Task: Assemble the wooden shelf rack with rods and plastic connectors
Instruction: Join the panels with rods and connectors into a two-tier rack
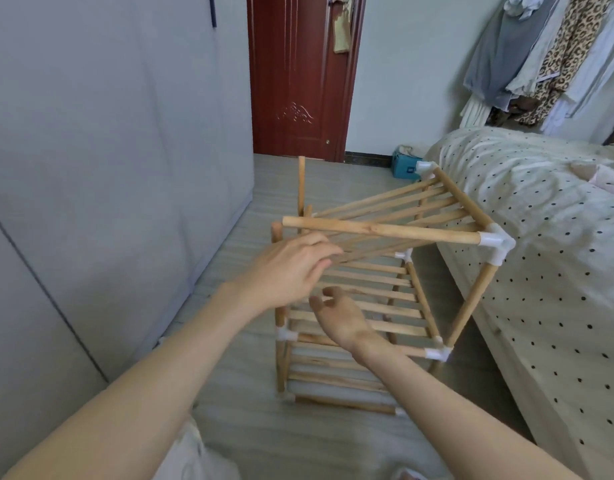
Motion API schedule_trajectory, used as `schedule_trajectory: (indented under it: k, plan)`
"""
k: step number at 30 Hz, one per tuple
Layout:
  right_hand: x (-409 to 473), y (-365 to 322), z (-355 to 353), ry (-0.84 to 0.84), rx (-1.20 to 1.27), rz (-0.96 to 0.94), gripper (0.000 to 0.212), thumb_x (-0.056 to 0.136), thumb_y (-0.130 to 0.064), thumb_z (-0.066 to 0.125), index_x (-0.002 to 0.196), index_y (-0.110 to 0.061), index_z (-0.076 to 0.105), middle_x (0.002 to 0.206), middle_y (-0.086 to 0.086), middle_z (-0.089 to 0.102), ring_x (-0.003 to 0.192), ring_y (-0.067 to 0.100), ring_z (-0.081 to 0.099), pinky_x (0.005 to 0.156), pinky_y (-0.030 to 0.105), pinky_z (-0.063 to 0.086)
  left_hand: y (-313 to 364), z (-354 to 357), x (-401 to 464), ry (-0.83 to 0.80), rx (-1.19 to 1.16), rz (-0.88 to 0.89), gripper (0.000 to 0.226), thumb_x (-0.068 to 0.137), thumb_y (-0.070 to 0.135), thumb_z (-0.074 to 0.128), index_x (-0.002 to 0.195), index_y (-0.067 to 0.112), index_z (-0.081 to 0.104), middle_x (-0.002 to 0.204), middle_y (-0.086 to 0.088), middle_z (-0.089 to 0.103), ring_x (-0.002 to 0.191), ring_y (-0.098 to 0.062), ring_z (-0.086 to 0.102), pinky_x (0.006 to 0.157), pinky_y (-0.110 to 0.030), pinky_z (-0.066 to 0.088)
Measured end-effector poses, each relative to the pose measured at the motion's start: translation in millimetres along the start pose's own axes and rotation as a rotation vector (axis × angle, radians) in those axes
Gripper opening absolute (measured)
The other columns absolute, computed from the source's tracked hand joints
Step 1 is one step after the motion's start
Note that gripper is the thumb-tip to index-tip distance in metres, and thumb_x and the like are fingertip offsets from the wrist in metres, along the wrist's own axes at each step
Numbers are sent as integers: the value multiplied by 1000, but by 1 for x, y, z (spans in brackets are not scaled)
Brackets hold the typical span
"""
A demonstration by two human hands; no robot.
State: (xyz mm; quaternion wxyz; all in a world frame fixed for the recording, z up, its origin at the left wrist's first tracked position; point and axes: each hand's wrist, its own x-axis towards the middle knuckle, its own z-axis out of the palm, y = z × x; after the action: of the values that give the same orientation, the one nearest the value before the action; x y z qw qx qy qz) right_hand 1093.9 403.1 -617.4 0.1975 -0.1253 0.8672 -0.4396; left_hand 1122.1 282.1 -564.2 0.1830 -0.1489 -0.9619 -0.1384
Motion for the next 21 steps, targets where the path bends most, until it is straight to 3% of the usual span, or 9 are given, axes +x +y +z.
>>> schedule_trajectory:
  k: [3,7,12,17,21]
  plan:
    - [8,-13,38,-145,-111,-119,39,97,-29,42,132,-12,45,124,11,58,112,25,54,94,30,43,-31,-11,-32,-54,-40,-135,31,98,19,44,126,19,58,122,2,60,111,-15,55,92,-31,43]
    - [32,-3,91,-323,-379,-170,41,98,-35,39,135,-17,42,126,4,58,115,22,53,83,21,35,-88,-12,-67,-69,-157,-360,28,96,17,50,121,16,62,118,-2,66,106,-16,60,91,-26,44]
    - [76,24,170,-539,-557,-167,48,99,-37,37,141,-15,32,135,12,51,121,29,49,97,30,40,-180,43,-136,-201,-271,-679,29,97,16,48,124,12,59,121,-7,62,104,-17,58,83,-16,38]
    - [128,63,246,-654,-655,-141,51,100,-34,33,146,-14,22,144,13,41,128,29,42,102,32,34,-263,147,-222,-408,-250,-954,42,97,17,45,138,8,40,141,-16,43,128,-25,43,103,-28,33]
    - [172,102,284,-714,-791,-144,54,101,-30,31,150,-20,11,156,5,17,142,24,19,112,38,25,-309,210,-250,-531,-252,-1084,58,96,19,44,148,11,18,151,-15,23,137,-28,27,111,-32,24]
